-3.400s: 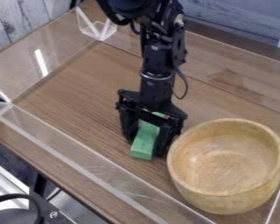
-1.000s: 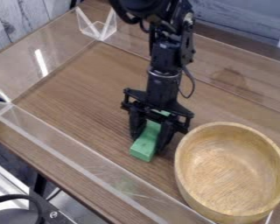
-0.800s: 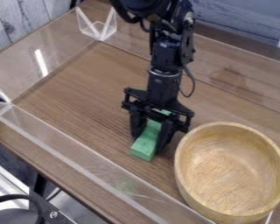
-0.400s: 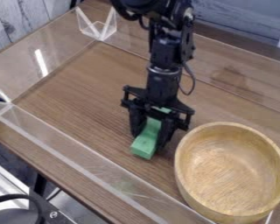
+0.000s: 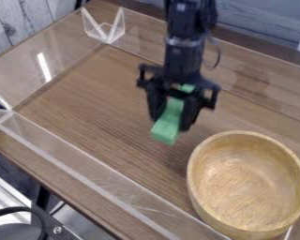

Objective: Put the green block in the brown bowl

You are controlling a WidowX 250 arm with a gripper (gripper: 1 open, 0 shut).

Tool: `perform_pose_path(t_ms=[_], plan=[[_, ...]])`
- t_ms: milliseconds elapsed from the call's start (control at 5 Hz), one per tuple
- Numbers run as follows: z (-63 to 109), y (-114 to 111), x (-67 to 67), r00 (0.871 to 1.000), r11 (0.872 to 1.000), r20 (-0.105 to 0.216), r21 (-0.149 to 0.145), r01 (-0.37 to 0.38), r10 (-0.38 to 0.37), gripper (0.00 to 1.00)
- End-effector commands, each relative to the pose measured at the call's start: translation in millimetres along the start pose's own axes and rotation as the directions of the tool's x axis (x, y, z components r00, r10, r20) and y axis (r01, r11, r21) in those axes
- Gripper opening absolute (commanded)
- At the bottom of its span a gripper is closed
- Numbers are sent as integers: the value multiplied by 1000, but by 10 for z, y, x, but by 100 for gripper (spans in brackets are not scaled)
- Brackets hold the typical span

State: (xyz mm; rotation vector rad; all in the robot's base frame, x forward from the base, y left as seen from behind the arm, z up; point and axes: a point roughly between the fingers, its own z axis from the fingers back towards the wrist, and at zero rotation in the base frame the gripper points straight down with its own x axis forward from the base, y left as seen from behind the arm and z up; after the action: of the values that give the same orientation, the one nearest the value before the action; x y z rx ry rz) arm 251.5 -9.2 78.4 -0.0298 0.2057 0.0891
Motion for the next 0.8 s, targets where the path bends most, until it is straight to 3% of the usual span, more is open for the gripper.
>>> perform_pose_path(t_ms=[0,600], plan=[[349,-254,53,996,999,81,-19,35,-34,0],[164,-1003,-122,983,985,56,-15,174,-173,0]])
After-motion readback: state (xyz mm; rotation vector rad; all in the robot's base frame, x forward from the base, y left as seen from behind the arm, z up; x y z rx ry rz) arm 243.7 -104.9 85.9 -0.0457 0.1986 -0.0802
